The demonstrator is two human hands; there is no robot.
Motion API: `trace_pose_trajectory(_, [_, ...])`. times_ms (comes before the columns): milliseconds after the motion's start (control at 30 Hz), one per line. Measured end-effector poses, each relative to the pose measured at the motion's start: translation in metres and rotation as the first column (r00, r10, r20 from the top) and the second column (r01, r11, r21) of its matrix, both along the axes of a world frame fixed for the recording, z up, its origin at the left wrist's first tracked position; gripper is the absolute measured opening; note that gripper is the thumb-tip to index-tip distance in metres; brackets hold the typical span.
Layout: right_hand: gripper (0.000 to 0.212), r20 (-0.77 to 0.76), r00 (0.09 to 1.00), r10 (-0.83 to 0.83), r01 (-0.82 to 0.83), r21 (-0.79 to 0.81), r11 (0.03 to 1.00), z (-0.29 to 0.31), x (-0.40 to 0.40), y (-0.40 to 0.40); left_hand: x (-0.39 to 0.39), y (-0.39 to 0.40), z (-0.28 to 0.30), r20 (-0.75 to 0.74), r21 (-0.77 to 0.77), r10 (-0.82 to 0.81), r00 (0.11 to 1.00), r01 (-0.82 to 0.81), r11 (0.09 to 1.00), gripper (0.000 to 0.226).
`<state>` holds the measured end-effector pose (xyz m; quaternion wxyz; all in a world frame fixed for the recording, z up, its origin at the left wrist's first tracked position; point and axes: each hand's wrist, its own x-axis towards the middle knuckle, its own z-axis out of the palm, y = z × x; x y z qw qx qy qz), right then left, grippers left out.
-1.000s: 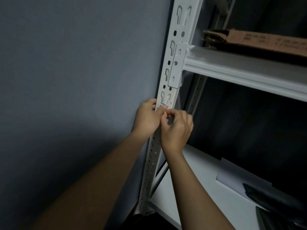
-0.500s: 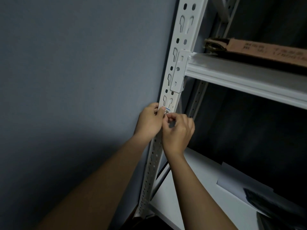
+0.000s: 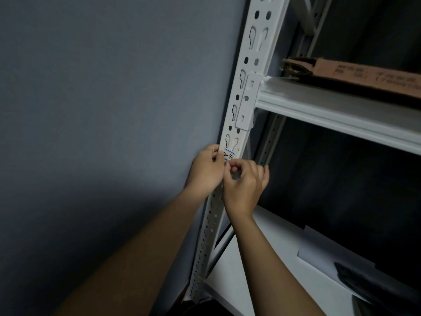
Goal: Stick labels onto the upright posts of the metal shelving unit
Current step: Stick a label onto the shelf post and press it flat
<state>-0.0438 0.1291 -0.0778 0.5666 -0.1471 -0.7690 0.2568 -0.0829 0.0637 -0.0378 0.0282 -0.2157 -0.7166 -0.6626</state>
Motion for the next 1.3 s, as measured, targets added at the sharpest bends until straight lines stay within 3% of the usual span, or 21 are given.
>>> trace_pose_trajectory(500, [0.012, 0.023, 1.0, 0.014, -0.014, 0.01, 1.0, -0.015, 0.003, -0.004, 0.003, -0.003, 0.0, 0.019, 0.05, -0.039, 0.999, 0.038, 0.998, 0.026])
trace_pose_trajectory(733, [0.009, -0.08, 0.982, 0.169, -0.178, -0.136, 0.974, -0.009, 0.016, -0.005, 0.01, -0.01, 0.0, 0.018, 0.03, -0.049, 0.999, 0.049, 0.998, 0.03])
trace_pose_trajectory(967, [0.008, -0.139, 0.913, 0.383, -0.406, -0.39, 0.826, 0.025, 0.049, -0.01, 0.023, -0.021, 0.0, -0.006, -0.052, 0.081, 0.997, -0.081, 0.995, 0.029])
trace_pose_trajectory(1100, [0.018, -0.242, 0.854, 0.46, -0.517, -0.489, 0.702, 0.039, 0.064, -0.011, 0.049, -0.027, 0.008, -0.073, 0.046, 0.054, 0.996, -0.05, 0.998, 0.016])
trace_pose_trajectory(1300, [0.013, -0.234, 0.86, 0.453, -0.508, -0.463, 0.726, 0.059, 0.092, -0.011, 0.083, -0.032, 0.026, -0.051, 0.198, -0.048, 0.998, 0.057, 0.978, 0.009])
